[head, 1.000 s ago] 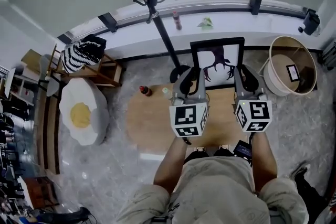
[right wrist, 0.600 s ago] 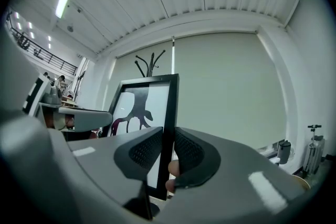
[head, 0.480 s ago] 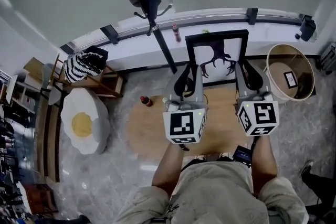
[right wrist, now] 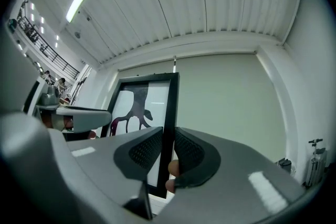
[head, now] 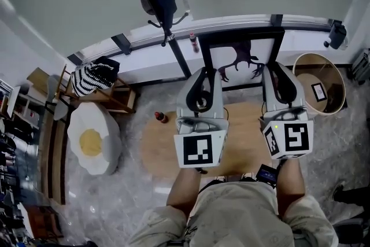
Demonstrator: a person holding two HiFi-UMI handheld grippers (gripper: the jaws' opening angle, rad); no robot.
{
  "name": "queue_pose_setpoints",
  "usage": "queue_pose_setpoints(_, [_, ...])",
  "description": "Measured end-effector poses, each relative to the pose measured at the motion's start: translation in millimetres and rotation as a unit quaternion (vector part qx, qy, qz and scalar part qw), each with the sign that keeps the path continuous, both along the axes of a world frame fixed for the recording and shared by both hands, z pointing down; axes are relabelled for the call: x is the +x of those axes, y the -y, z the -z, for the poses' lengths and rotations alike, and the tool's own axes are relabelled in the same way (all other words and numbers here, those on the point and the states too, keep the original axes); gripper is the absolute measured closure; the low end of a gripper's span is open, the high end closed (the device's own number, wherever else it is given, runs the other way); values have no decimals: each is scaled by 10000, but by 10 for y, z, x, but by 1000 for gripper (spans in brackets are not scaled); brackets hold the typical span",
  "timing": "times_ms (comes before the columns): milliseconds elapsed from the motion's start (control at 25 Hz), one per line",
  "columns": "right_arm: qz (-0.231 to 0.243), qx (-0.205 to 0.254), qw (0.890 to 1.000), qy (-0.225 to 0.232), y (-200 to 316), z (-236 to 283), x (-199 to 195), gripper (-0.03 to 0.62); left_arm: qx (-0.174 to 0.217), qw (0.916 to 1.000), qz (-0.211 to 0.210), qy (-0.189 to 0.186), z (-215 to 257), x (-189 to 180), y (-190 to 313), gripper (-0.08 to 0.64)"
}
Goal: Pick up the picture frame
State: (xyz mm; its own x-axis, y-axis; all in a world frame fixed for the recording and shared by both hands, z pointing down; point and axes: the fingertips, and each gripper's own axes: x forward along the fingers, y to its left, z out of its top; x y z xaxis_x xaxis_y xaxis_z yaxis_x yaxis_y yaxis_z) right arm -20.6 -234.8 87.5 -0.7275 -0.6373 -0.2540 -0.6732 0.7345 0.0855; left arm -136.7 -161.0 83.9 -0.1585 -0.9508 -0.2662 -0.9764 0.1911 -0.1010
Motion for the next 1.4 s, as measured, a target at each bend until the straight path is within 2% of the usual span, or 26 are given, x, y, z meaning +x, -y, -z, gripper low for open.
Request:
queue_pose_setpoints(320, [-147,614,9977,253,-137,459,80,520,609,9971,56,449,436,78,-126,473])
queue_pose_setpoints(520, [-343,1021,9933,413,-174,564,154,518,1042,9904,126,900,563,178,-180,471])
queue_pose_setpoints(1400, [-236,951,9946,334,-102,515,94,520,903,9929,159,752,495,110,-101,471])
